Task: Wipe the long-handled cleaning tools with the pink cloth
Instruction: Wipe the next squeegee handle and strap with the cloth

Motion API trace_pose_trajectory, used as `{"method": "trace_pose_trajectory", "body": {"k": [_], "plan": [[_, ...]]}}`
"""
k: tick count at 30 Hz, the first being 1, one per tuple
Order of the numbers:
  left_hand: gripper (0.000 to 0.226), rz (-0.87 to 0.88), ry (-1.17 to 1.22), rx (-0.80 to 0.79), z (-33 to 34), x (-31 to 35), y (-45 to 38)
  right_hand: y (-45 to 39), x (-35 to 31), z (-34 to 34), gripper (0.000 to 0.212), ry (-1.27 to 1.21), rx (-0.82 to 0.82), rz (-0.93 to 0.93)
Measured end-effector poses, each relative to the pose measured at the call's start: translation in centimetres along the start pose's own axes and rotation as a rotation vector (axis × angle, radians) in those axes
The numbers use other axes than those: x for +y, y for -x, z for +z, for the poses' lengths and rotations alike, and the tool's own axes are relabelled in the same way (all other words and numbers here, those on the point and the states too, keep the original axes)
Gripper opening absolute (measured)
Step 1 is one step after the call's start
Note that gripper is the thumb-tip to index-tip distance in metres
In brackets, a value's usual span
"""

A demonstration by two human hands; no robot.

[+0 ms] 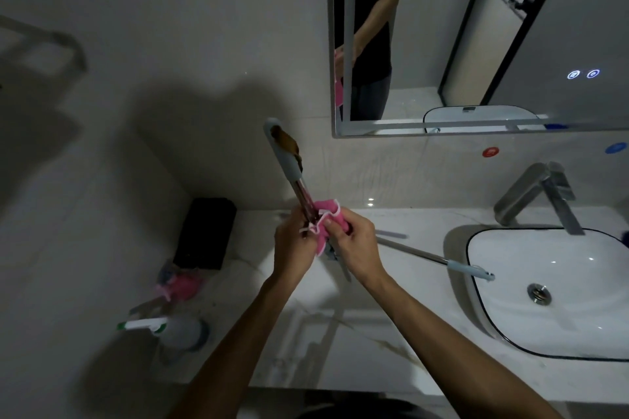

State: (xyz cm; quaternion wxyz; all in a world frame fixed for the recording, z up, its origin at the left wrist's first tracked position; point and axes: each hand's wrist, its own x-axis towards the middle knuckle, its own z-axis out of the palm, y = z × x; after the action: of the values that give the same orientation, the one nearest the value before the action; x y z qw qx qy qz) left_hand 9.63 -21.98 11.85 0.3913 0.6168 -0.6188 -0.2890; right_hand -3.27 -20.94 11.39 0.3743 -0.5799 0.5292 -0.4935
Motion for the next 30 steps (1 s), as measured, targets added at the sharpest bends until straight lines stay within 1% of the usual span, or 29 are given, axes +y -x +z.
{"method": "trace_pose_trajectory", "body": {"k": [2, 4, 6, 9, 11, 14, 17, 19, 21, 24, 26, 27, 28, 30], "plan": [[0.018, 0.027, -0.024, -0.009, -0.2, -0.9, -0.2, 0.0, 0.4, 0.5, 0.016, -0.011, -0.027, 0.018], [0.024, 0.037, -0.015, -0.002, -0.6, -2.0, -0.3, 0.0, 0.7, 1.0, 0.013, -0.003, -0.072, 0.022], [0.027, 0.027, -0.037, 0.012, -0.9, -3.3, -0.3, -0.2, 0.9, 1.5, 0.011, 0.008, -0.090, 0.023], [0.021, -0.065, -0.032, -0.023, -1.1, -4.1, 0.0, -0.6, 0.4, 2.2, 0.012, 0.011, -0.071, -0.007], [0.017, -0.103, -0.011, -0.008, -1.0, -4.7, 0.2, -1.0, 0.0, 2.6, 0.010, 0.036, -0.090, -0.045], [0.019, -0.073, 0.037, 0.031, -1.0, -5.3, 0.5, -1.3, 0.4, 2.7, 0.008, 0.093, -0.121, -0.071], [0.015, -0.050, 0.080, 0.028, -1.2, -4.8, 0.4, -1.4, 2.2, 2.5, 0.012, 0.136, -0.126, -0.004], [0.015, -0.022, 0.111, 0.009, -1.0, -4.7, 0.3, -1.3, 3.7, 2.2, 0.009, 0.182, -0.123, 0.042], [0.014, -0.025, 0.139, -0.005, -0.7, -4.7, 0.3, -1.2, 4.4, 1.9, 0.011, 0.175, -0.123, 0.082], [0.010, -0.031, 0.123, 0.025, -0.4, -4.7, -0.2, -1.5, 3.1, 1.7, 0.021, 0.146, -0.099, 0.049], [0.004, -0.034, 0.120, 0.070, -0.6, -3.8, -1.1, -2.1, 1.9, 1.6, 0.018, 0.103, -0.060, 0.030], [0.009, -0.031, 0.137, 0.082, -0.7, -3.2, -1.5, -2.5, 1.3, 1.6, 0.019, 0.081, -0.036, 0.012], [0.018, -0.025, 0.158, 0.084, -0.8, -2.7, -2.0, -2.9, 0.7, 1.6, 0.020, 0.059, -0.010, -0.006], [0.029, -0.009, 0.167, 0.072, -0.8, -1.9, -2.5, -3.8, -0.4, 1.5, 0.017, 0.015, 0.026, -0.041]]}}
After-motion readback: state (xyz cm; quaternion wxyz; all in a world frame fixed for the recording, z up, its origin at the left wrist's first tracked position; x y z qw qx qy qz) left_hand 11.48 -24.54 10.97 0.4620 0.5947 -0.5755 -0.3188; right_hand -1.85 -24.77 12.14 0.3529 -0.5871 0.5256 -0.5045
